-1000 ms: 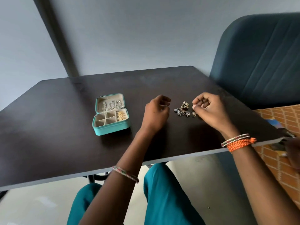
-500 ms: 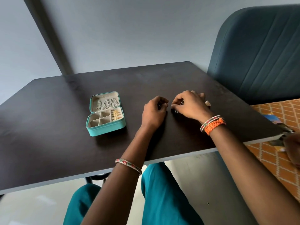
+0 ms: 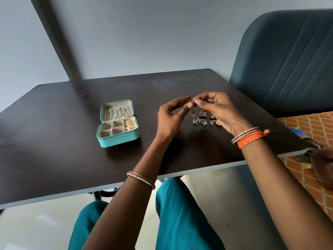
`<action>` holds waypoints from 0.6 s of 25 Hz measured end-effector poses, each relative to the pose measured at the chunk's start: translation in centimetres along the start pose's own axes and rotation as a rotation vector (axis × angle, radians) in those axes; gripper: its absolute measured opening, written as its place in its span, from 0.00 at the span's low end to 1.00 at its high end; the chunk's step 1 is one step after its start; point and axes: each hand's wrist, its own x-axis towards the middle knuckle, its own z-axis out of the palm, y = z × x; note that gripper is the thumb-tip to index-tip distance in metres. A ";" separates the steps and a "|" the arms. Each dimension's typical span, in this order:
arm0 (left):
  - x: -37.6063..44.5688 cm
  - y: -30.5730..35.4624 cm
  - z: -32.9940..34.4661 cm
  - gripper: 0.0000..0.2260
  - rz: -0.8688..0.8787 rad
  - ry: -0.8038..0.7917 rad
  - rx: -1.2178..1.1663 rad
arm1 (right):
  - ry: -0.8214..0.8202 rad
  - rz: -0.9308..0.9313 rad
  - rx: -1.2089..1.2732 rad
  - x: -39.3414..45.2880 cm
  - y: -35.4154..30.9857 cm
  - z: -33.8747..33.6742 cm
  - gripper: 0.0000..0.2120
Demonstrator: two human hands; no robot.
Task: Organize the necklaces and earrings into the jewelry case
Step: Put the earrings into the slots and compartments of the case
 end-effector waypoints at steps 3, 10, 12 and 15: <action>0.1 0.1 0.0 0.04 -0.031 0.026 -0.094 | -0.005 -0.013 -0.019 0.0 0.1 0.5 0.05; -0.1 -0.1 -0.1 0.05 -0.116 0.033 -0.061 | 0.238 0.015 -0.463 0.3 1.3 -1.2 0.07; -0.1 0.0 0.0 0.07 -0.141 0.030 -0.083 | 0.243 0.041 -0.788 -0.1 1.5 -1.8 0.11; -0.1 -0.2 0.0 0.07 -0.168 0.044 -0.092 | 0.203 0.098 -1.032 -0.8 1.0 -0.9 0.12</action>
